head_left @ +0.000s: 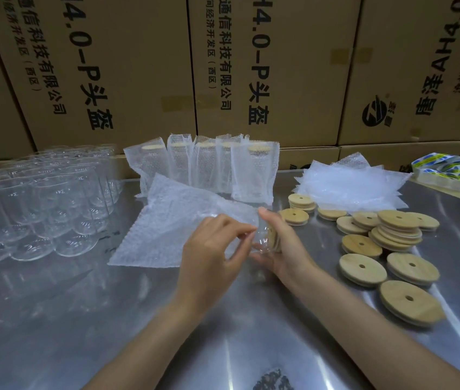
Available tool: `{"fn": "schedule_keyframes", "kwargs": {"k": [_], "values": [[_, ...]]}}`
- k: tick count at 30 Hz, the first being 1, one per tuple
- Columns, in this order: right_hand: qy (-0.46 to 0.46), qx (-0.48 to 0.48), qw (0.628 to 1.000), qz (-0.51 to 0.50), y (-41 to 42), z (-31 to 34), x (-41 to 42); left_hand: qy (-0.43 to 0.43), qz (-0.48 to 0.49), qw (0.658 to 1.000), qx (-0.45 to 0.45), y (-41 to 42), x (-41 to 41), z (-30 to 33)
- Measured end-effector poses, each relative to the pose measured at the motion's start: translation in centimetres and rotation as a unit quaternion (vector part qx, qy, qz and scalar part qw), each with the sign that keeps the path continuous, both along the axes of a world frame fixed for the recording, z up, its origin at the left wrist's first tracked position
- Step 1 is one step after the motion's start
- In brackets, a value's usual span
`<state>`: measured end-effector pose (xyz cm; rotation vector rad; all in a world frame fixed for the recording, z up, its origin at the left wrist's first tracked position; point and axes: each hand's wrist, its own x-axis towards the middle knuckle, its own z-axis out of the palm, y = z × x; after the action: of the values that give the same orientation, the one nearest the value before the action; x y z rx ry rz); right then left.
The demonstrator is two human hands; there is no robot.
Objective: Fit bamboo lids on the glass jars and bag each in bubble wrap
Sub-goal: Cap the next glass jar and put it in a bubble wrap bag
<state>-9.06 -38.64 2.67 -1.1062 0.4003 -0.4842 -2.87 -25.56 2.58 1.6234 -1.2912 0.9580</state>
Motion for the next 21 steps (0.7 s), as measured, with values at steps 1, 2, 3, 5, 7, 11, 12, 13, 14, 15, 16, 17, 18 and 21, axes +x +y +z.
{"fn": "schedule_keyframes", "kwargs": {"k": [1,2,3,5,7,11,12,13,14,15,16,17,18,21], "values": [[0.002,-0.003,1.0,0.007,0.2,0.0,0.0,-0.048,0.006,0.999,0.02,0.0,0.1,0.0],[0.006,0.0,1.0,0.01,0.3,-0.1,0.1,-0.096,0.015,0.995,0.038,0.0,0.2,0.0],[0.009,0.008,1.0,0.008,0.4,-0.1,0.1,-0.128,0.022,0.99,0.05,0.1,0.4,0.1],[0.018,0.029,0.999,-0.016,0.4,-0.1,0.3,-0.136,0.033,0.989,0.045,0.5,0.8,0.5],[0.02,0.047,0.998,-0.031,0.0,-0.1,0.2,-0.1,0.056,0.993,0.002,1.0,1.5,1.1],[0.019,0.09,0.995,-0.047,-1.0,0.0,-0.3,0.091,0.155,0.981,-0.079,2.7,4.2,2.3],[0.024,0.09,0.994,-0.056,-1.2,0.0,-0.4,0.176,0.171,0.965,-0.09,3.2,4.9,2.5],[0.03,0.087,0.994,-0.063,-1.4,0.0,-0.5,0.27,0.18,0.941,-0.095,3.6,5.8,2.3],[0.036,0.08,0.994,-0.067,-1.5,0.0,-0.4,0.362,0.182,0.91,-0.094,4.0,6.6,2.1],[0.043,0.071,0.994,-0.067,-1.6,-0.1,-0.4,0.441,0.174,0.877,-0.086,4.2,7.3,1.8],[0.048,0.062,0.995,-0.065,-1.7,-0.1,-0.4,0.502,0.155,0.848,-0.073,4.4,7.8,1.4],[0.05,0.053,0.995,-0.061,-1.7,-0.1,-0.3,0.55,0.133,0.823,-0.059,4.4,8.2,1.0],[0.049,0.046,0.996,-0.055,-1.7,-0.2,-0.2,0.592,0.105,0.798,-0.044,4.3,8.3,0.7],[0.05,0.025,0.998,-0.037,-1.7,-0.4,-0.1,0.692,-0.036,0.721,-0.016,4.1,8.1,0.1]]}}
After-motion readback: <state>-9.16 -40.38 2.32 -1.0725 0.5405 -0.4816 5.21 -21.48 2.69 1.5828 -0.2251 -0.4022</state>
